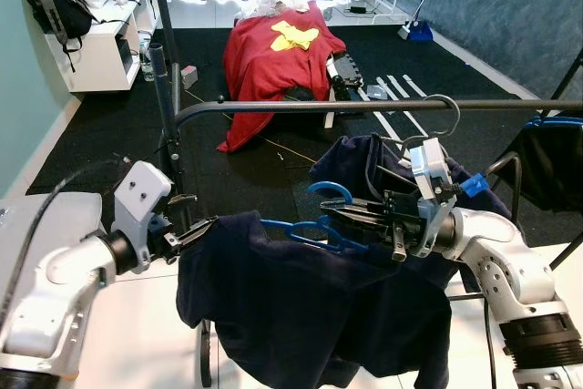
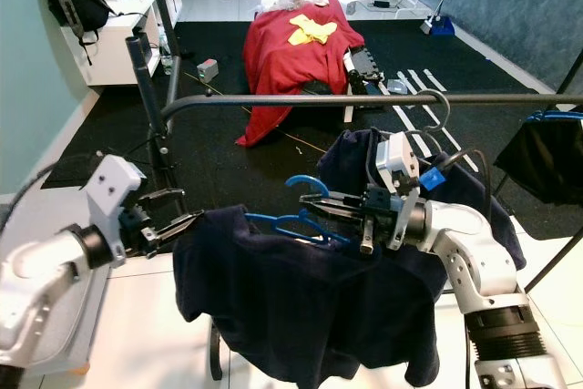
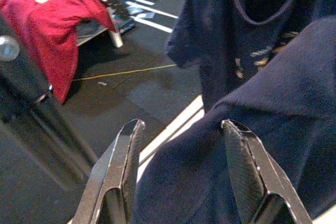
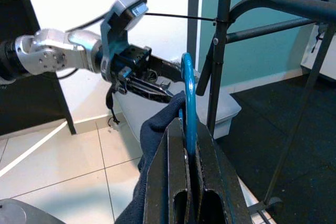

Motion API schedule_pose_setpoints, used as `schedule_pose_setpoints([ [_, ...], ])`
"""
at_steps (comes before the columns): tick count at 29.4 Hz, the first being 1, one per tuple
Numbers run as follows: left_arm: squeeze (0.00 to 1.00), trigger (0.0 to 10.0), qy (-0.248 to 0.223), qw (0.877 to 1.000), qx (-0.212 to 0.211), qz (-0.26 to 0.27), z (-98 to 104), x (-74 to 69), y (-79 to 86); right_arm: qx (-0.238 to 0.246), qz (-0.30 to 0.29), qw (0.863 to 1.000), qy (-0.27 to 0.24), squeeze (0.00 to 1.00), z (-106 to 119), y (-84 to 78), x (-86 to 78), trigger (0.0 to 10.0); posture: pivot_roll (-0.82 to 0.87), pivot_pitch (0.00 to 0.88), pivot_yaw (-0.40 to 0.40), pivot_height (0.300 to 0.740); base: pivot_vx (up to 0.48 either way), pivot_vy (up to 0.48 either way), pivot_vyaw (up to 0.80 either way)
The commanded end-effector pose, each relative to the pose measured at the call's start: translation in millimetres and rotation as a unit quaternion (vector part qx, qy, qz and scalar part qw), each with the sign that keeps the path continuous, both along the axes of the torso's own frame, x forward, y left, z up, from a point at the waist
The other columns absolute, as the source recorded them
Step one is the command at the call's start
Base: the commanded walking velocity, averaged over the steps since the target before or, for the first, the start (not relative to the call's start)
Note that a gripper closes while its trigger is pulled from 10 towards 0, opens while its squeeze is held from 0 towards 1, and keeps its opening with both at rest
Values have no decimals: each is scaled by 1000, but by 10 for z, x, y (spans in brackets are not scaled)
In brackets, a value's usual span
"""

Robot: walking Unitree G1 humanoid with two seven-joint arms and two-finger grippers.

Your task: Hang hanger

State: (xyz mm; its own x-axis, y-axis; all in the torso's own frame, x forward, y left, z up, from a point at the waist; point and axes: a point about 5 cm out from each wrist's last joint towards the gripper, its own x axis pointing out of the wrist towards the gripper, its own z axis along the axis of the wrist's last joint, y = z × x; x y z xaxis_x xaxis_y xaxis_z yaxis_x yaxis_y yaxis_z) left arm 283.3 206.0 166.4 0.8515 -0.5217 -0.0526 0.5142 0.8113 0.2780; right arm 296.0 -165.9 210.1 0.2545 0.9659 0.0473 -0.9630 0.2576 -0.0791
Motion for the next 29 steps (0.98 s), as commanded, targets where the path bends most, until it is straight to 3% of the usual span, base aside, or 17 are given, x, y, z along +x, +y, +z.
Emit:
schedule_pose_setpoints([
  [1, 0, 10000, 3, 1000, 5, 9, -47, -4, 21, 20, 6, 999, -27, 0, 137, -2, -1, 0, 95, 43, -45, 740, 0, 0, 0],
  [6, 0, 10000, 22, 998, 9, 50, -202, -47, 184, 29, 12, 999, -29, 0, 161, 2, -17, 0, 96, 42, -40, 740, 0, 0, 0],
  [16, 0, 10000, 46, 997, -16, 68, -367, -60, 236, 33, 15, 999, -30, 0, 176, 5, -19, 0, 99, 39, -37, 740, 0, 0, 0],
  [17, 0, 6863, 49, 996, -23, 70, -399, -56, 233, 35, 16, 999, -29, 0, 185, 3, -20, 0, 98, 38, -36, 740, 0, 0, 0],
  [18, 0, 0, 49, 996, -31, 71, -411, -46, 226, 36, 17, 999, -29, 0, 190, 1, -21, 0, 98, 38, -36, 740, 0, 0, 0],
  [29, 0, 0, 46, 995, -52, 73, -409, -6, 234, 40, 18, 999, -28, 0, 190, 4, -29, 0, 100, 37, -29, 740, 0, 0, 0],
])
